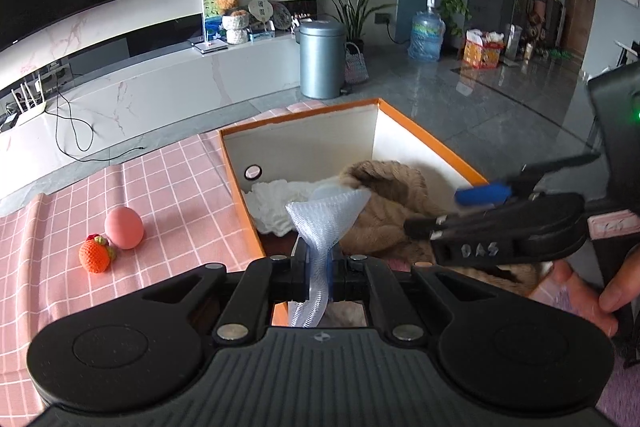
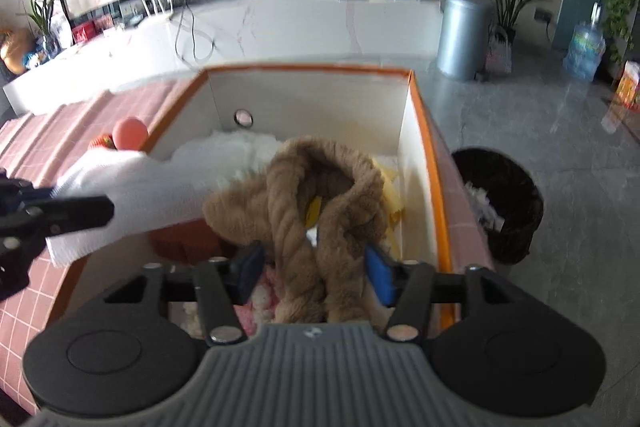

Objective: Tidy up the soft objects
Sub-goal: 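Carry mesh bag and brown scarf into the orange box and open both tools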

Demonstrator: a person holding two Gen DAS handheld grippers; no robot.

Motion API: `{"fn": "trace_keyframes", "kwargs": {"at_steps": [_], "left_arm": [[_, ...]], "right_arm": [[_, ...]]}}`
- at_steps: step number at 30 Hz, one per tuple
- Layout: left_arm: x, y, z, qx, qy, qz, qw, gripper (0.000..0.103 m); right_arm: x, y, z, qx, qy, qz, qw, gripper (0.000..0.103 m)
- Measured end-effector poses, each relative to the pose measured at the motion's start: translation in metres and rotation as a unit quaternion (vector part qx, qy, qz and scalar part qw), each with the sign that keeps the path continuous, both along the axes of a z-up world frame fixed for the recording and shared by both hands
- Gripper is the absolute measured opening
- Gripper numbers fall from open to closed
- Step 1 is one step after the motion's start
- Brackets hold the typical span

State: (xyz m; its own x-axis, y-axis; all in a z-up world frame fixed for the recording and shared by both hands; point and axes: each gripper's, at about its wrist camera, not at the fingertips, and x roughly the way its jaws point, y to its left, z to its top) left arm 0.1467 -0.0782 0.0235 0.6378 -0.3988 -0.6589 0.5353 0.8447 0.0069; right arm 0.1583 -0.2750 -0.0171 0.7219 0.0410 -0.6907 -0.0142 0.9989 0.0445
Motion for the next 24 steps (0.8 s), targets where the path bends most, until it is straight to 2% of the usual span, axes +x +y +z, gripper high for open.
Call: {"fn": "trace_keyframes", "kwargs": {"at_steps": [5,9,11,15,17,21,24], "left_arm": [[-0.019,-0.009,-0.002,0.037,0.019,-0.018,0.9990,0.008],[-0.026,-0.015,-0.009,0.044,0.039,-0.032,0.9978,0.010],[-0.025,-0.015,-0.011,0.030,0.056,-0.029,0.9976,0.017],[-0.023,-0.011,-0.010,0.006,0.084,-0.019,0.9963,0.022],[-0.024,-0.008,-0.007,-0.010,0.091,-0.018,0.9956,0.035],[-0.028,0.000,0.000,-0.045,0.097,-0.014,0.9942,0.048],[-0.030,0.011,0.007,-0.076,0.082,-0.002,0.9938,0.051]], "right_arm": [[-0.031,-0.004,0.011,0.020,-0.064,-0.044,0.997,0.065],[-0.041,-0.003,0.009,0.027,-0.084,-0.062,0.994,0.065],[-0.043,-0.005,0.008,0.029,-0.089,-0.065,0.993,0.065],[-0.045,-0.011,0.004,0.043,-0.088,-0.075,0.992,0.065],[-0.045,-0.014,0.002,0.052,-0.083,-0.079,0.992,0.065],[-0.045,-0.013,0.001,0.060,-0.085,-0.075,0.992,0.062],[-0.047,-0.010,0.001,0.070,-0.086,-0.059,0.992,0.049]]}}
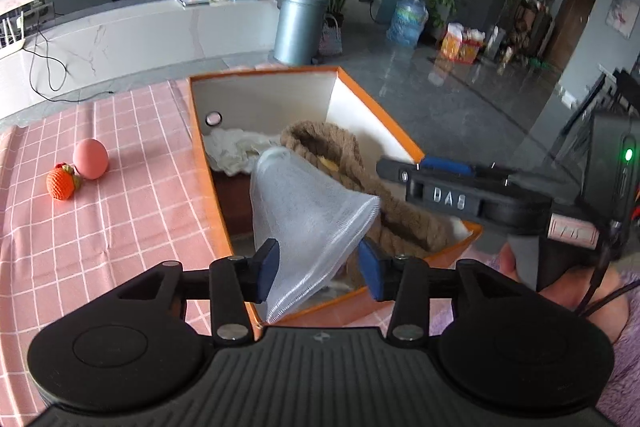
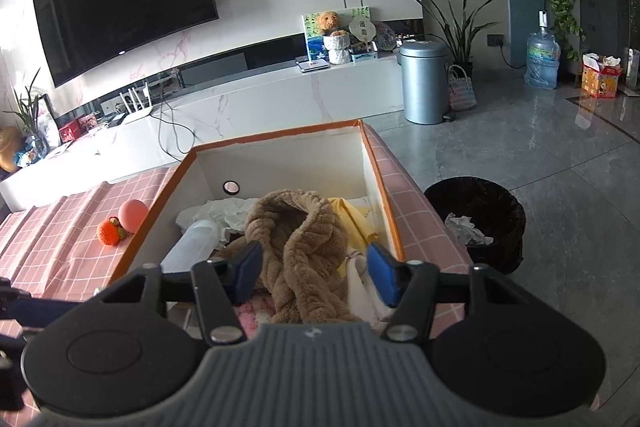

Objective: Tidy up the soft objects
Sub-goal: 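Carry mesh bag and brown scarf into the orange box and open both tools, then move both tools back toward the orange crocheted fruit and pink ball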

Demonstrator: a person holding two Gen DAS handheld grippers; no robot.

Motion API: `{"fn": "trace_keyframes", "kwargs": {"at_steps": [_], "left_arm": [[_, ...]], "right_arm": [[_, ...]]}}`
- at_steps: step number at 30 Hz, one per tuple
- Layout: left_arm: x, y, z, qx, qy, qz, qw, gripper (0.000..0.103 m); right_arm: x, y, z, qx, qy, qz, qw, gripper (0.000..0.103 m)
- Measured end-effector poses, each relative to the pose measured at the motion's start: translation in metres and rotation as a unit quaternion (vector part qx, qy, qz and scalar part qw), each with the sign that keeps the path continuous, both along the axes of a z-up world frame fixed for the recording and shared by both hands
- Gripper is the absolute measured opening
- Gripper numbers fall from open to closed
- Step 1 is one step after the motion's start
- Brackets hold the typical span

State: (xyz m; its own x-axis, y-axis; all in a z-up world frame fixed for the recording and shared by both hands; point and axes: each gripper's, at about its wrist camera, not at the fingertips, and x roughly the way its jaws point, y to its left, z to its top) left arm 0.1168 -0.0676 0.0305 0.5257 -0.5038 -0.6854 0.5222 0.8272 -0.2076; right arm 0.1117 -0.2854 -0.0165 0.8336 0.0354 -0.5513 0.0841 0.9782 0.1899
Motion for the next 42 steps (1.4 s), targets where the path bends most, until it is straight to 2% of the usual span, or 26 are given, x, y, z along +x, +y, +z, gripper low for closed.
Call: {"fn": "trace_keyframes", "kwargs": {"at_steps": [1,4,9,12,14,17,22,26,28,29,32,35,36,40,42], "left_arm": [[0.000,0.004,0.002,-0.010,-0.005,0.005,0.9999,0.051],[0.003,0.015,0.011,-0.024,-0.016,0.031,0.9991,0.051],[0.012,0.028,0.014,-0.045,-0.015,0.049,0.9977,0.051],[0.015,0.030,0.014,-0.066,-0.011,0.042,0.9969,0.041],[0.015,0.031,0.012,-0.062,-0.016,0.052,0.9965,0.039],[0.020,0.036,0.006,-0.048,-0.012,0.071,0.9962,0.033],[0.029,0.058,-0.004,-0.060,0.004,0.101,0.9931,0.033],[0.032,0.074,-0.012,-0.067,0.014,0.115,0.9909,0.033],[0.034,0.079,-0.015,-0.070,0.019,0.118,0.9903,0.033],[0.035,0.080,-0.017,-0.071,0.020,0.117,0.9905,0.033],[0.035,0.084,-0.020,-0.071,0.021,0.112,0.9909,0.033],[0.034,0.088,-0.023,-0.074,0.020,0.110,0.9909,0.033],[0.033,0.090,-0.023,-0.077,0.020,0.110,0.9907,0.033],[0.027,0.098,-0.020,-0.083,0.005,0.111,0.9904,0.033],[0.020,0.100,-0.016,-0.068,-0.022,0.111,0.9912,0.033]], "right_arm": [[0.000,0.001,0.000,0.005,0.002,0.010,1.000,0.041],[0.003,0.008,0.004,0.023,0.006,0.052,0.998,0.029],[0.008,0.015,0.023,0.068,0.014,0.107,0.992,0.030],[0.016,0.019,0.031,0.082,0.035,0.124,0.988,0.031],[0.023,0.029,0.031,0.078,0.056,0.145,0.985,0.031],[0.032,0.044,0.024,0.072,0.088,0.164,0.980,0.032],[0.049,0.063,0.003,0.078,0.147,0.178,0.970,0.031],[0.057,0.074,-0.012,0.079,0.179,0.192,0.962,0.022],[0.060,0.079,-0.020,0.067,0.200,0.193,0.958,0.013],[0.063,0.081,-0.024,0.061,0.212,0.190,0.957,0.012],[0.068,0.084,-0.033,0.051,0.237,0.179,0.954,0.012],[0.067,0.084,-0.034,0.050,0.241,0.174,0.954,0.012],[0.064,0.084,-0.032,0.051,0.238,0.171,0.955,0.016],[0.047,0.079,-0.012,0.040,0.203,0.159,0.965,0.029],[0.036,0.077,0.000,0.030,0.175,0.153,0.972,0.033]]}}
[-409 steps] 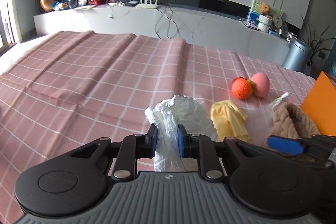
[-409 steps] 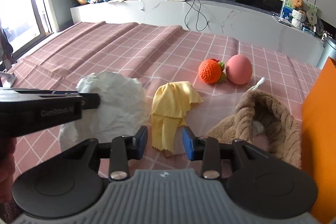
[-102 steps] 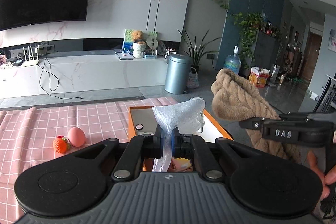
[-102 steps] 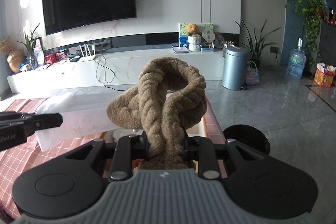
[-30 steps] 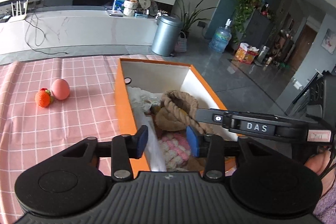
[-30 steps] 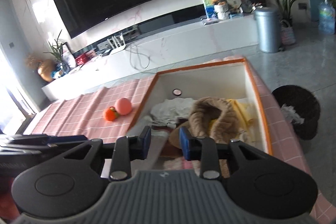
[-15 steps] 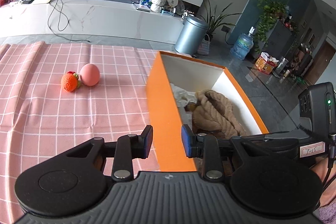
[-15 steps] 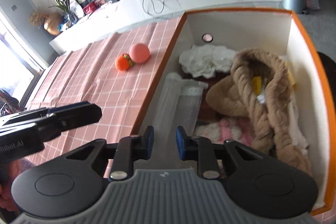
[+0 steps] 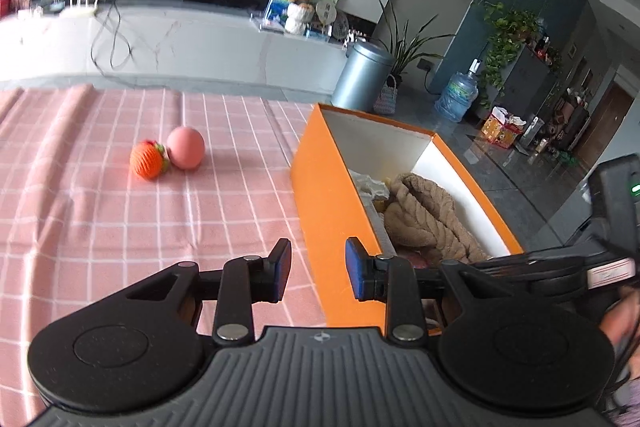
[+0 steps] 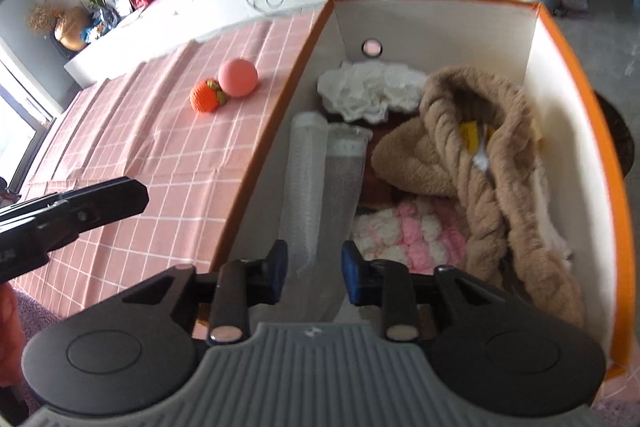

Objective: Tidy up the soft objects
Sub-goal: 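Move both tools back toward the orange crocheted fruit and pink ball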

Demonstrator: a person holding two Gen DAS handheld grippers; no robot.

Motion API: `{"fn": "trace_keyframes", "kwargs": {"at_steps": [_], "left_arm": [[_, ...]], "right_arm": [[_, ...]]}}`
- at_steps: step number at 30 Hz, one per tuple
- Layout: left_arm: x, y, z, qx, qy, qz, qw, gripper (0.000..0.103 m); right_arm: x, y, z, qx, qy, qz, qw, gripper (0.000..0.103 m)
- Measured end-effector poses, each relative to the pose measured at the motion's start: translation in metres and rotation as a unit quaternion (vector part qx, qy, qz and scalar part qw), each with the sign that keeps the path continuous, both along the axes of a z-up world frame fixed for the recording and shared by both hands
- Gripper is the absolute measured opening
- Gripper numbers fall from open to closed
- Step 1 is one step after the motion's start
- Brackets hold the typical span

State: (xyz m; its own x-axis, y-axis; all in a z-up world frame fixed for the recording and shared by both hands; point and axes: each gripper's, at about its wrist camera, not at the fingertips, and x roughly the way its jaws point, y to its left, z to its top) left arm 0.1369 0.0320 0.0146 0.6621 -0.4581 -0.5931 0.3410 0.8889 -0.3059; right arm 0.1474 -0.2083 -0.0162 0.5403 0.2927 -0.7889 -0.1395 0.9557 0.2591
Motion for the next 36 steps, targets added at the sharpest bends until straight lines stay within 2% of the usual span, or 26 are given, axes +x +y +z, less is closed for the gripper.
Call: {"fn": "trace_keyframes", "kwargs": {"at_steps": [4,6,7,8,10,12,14,15,16,20,27,29,31,36], "left_arm": [[-0.012,0.008,0.009,0.016,-0.049,0.016,0.9985,0.038],[-0.017,0.015,0.012,0.015,-0.068,0.027,0.9972,0.038],[-0.019,0.018,0.013,0.015,-0.077,0.033,0.9963,0.039],[-0.021,0.020,0.015,0.024,-0.093,0.037,0.9946,0.043],[-0.024,0.023,0.018,0.044,-0.126,0.050,0.9898,0.053],[-0.026,0.027,0.019,0.054,-0.150,0.064,0.9852,0.061],[-0.025,0.033,0.020,0.051,-0.155,0.067,0.9843,0.072],[-0.023,0.036,0.020,0.050,-0.156,0.065,0.9844,0.075],[-0.021,0.038,0.020,0.053,-0.154,0.063,0.9846,0.079],[-0.009,0.054,0.019,0.039,-0.141,0.075,0.9864,0.080],[0.031,0.094,0.009,0.014,-0.129,0.076,0.9886,0.080],[0.041,0.101,0.003,0.017,-0.144,0.081,0.9862,0.085],[0.053,0.107,-0.005,0.022,-0.142,0.085,0.9860,0.088],[0.083,0.111,-0.030,0.068,-0.136,0.070,0.9860,0.090]], "right_arm": [[-0.019,0.003,0.021,-0.036,-0.053,-0.016,0.998,0.050],[-0.027,0.007,0.031,-0.055,-0.081,-0.022,0.995,0.056],[-0.032,0.011,0.035,-0.063,-0.100,-0.023,0.993,0.056],[-0.036,0.016,0.038,-0.072,-0.118,-0.021,0.990,0.057],[-0.040,0.029,0.045,-0.089,-0.154,-0.007,0.984,0.064],[-0.042,0.041,0.050,-0.093,-0.186,0.014,0.978,0.066],[-0.045,0.050,0.053,-0.077,-0.235,0.043,0.968,0.081],[-0.043,0.057,0.055,-0.074,-0.249,0.050,0.964,0.100],[-0.041,0.064,0.057,-0.079,-0.252,0.055,0.963,0.100],[-0.023,0.096,0.064,-0.092,-0.252,0.092,0.959,0.100],[0.026,0.136,0.062,-0.089,-0.218,0.101,0.967,0.100],[0.042,0.145,0.055,-0.093,-0.202,0.101,0.970,0.100],[0.057,0.154,0.046,-0.102,-0.189,0.097,0.972,0.100],[0.102,0.169,0.012,-0.132,-0.145,0.084,0.977,0.100]]}}
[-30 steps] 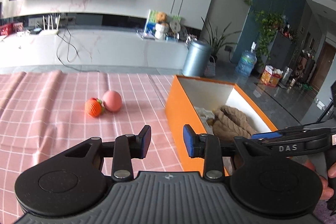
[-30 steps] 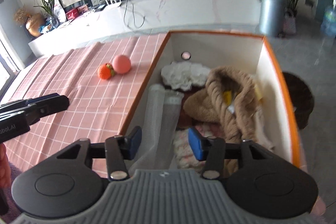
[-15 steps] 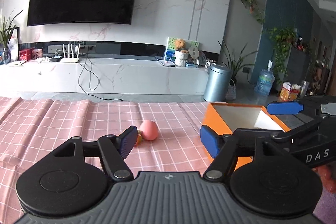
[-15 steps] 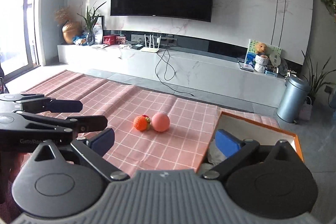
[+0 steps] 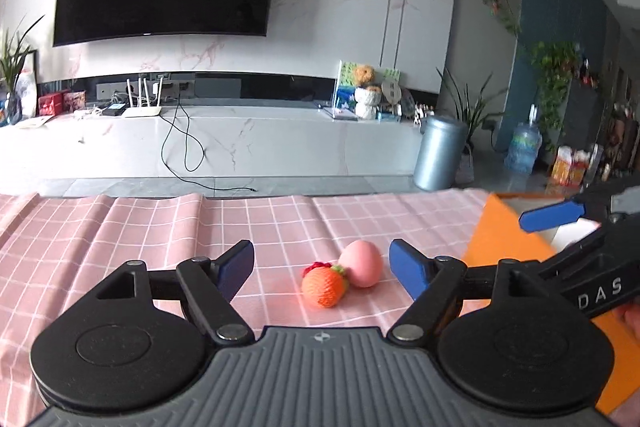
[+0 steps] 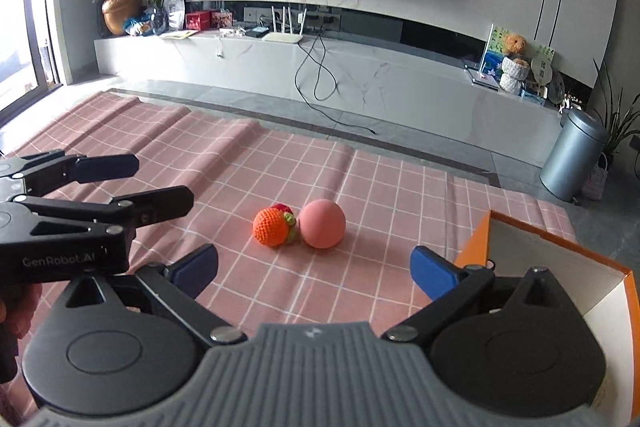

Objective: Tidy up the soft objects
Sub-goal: 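Move both tools back toward the orange crocheted fruit and pink ball, then grasp the orange crocheted fruit with left tool while right tool grasps the pink ball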

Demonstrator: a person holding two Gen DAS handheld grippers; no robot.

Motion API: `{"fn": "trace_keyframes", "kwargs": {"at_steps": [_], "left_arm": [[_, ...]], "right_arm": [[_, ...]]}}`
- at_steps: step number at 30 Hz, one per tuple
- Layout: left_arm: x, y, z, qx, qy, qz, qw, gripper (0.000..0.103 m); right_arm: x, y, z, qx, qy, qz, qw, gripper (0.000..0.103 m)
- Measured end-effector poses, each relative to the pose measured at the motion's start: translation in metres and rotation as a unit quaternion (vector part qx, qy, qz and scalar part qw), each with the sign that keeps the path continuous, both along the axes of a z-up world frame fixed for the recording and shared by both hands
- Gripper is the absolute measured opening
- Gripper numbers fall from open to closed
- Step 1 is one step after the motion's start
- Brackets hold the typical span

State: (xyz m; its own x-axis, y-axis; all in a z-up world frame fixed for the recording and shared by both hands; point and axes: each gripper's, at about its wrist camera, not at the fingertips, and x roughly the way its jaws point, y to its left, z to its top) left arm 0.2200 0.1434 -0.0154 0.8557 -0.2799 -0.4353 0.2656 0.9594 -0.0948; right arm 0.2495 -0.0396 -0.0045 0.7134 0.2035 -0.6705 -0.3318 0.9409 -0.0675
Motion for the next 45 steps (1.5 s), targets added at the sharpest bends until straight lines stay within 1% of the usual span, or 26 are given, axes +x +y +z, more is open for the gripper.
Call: {"fn": "trace_keyframes", "kwargs": {"at_steps": [2,4,10,14,15,16,18,19,21,23,25,27,29,30,31,35,38,40,41,44,45], "left_arm": [[0.014,0.003,-0.012,0.006,0.023,-0.008,0.9997,0.091],[0.024,0.006,-0.020,0.004,0.034,-0.015,0.9993,0.092],[0.040,0.013,-0.043,0.026,0.024,-0.031,0.9989,0.092],[0.048,0.009,-0.054,0.034,0.014,-0.074,0.9966,0.091],[0.050,0.008,-0.056,0.039,0.015,-0.087,0.9954,0.091],[0.051,0.004,-0.058,0.047,0.012,-0.097,0.9941,0.091],[0.055,-0.006,-0.061,0.074,0.006,-0.108,0.9914,0.091],[0.058,-0.012,-0.063,0.082,0.006,-0.109,0.9906,0.091],[0.067,-0.022,-0.066,0.089,0.019,-0.122,0.9884,0.086],[0.072,-0.031,-0.070,0.110,0.035,-0.130,0.9847,0.075],[0.074,-0.035,-0.074,0.125,0.041,-0.125,0.9834,0.074],[0.079,-0.033,-0.077,0.116,0.055,-0.119,0.9845,0.074],[0.083,-0.033,-0.077,0.106,0.058,-0.121,0.9853,0.070],[0.086,-0.034,-0.077,0.107,0.058,-0.120,0.9853,0.067],[0.087,-0.034,-0.077,0.107,0.059,-0.118,0.9855,0.057],[0.091,-0.031,-0.076,0.091,0.074,-0.119,0.9860,0.049],[0.093,-0.027,-0.075,0.080,0.081,-0.115,0.9868,0.047],[0.095,-0.026,-0.075,0.072,0.088,-0.112,0.9873,0.047],[0.096,-0.025,-0.074,0.069,0.091,-0.110,0.9873,0.047],[0.096,-0.025,-0.074,0.076,0.089,-0.112,0.9868,0.047],[0.096,-0.025,-0.075,0.078,0.087,-0.110,0.9872,0.047]], "right_arm": [[0.015,0.004,-0.010,-0.004,0.011,-0.006,1.000,0.100],[0.028,0.005,-0.020,-0.012,0.019,-0.017,1.000,0.100],[0.061,0.012,-0.042,-0.024,0.039,-0.016,0.999,0.100],[0.081,0.006,-0.050,-0.014,0.060,-0.027,0.998,0.099],[0.085,0.004,-0.052,-0.012,0.067,-0.029,0.997,0.095],[0.089,0.003,-0.054,-0.010,0.074,-0.029,0.997,0.087],[0.095,0.002,-0.058,-0.007,0.082,-0.032,0.996,0.080],[0.098,0.002,-0.059,-0.005,0.082,-0.031,0.996,0.080],[0.102,0.002,-0.061,-0.002,0.079,-0.027,0.996,0.080],[0.105,0.003,-0.062,0.003,0.078,-0.026,0.997,0.077],[0.109,0.004,-0.063,0.009,0.080,-0.024,0.996,0.076],[0.112,0.007,-0.064,0.014,0.082,-0.017,0.996,0.076],[0.116,0.010,-0.064,0.012,0.077,-0.010,0.997,0.076],[0.117,0.011,-0.065,0.012,0.074,-0.008,0.997,0.076],[0.120,0.013,-0.066,0.013,0.073,-0.007,0.997,0.076],[0.131,0.016,-0.071,0.028,0.076,-0.009,0.997,0.076],[0.137,0.020,-0.073,0.028,0.078,-0.008,0.997,0.076],[0.140,0.023,-0.077,0.023,0.081,-0.009,0.996,0.071],[0.141,0.023,-0.079,0.024,0.085,-0.012,0.996,0.070],[0.144,0.023,-0.083,0.041,0.091,-0.011,0.995,0.069],[0.144,0.023,-0.084,0.041,0.090,-0.007,0.995,0.067]]}}
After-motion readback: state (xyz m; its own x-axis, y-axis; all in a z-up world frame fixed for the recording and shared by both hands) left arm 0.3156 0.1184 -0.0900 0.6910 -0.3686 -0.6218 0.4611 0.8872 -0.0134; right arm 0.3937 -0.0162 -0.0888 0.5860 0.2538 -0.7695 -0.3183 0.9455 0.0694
